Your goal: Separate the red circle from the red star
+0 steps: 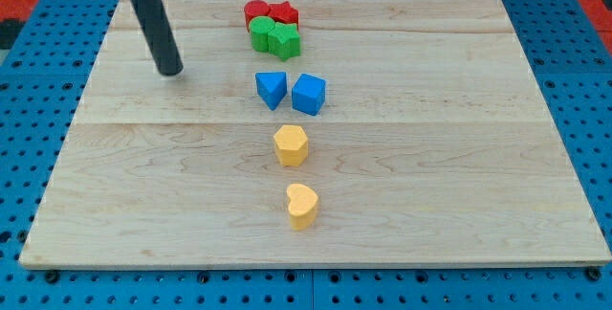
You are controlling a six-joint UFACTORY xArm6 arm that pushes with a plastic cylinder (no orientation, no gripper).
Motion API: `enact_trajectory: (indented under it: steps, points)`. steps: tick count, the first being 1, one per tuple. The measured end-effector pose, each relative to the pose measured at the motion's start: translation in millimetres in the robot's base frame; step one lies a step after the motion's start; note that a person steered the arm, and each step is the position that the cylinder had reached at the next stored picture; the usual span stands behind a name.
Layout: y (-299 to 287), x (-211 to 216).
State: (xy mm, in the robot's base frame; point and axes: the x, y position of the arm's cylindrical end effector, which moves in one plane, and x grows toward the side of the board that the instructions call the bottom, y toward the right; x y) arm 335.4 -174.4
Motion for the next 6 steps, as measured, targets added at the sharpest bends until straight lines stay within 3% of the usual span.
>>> enact_trajectory:
  steps: [1, 3, 5, 6]
  points:
    - [6, -53]
    - [115, -91]
    - [110, -123]
    - [154, -129]
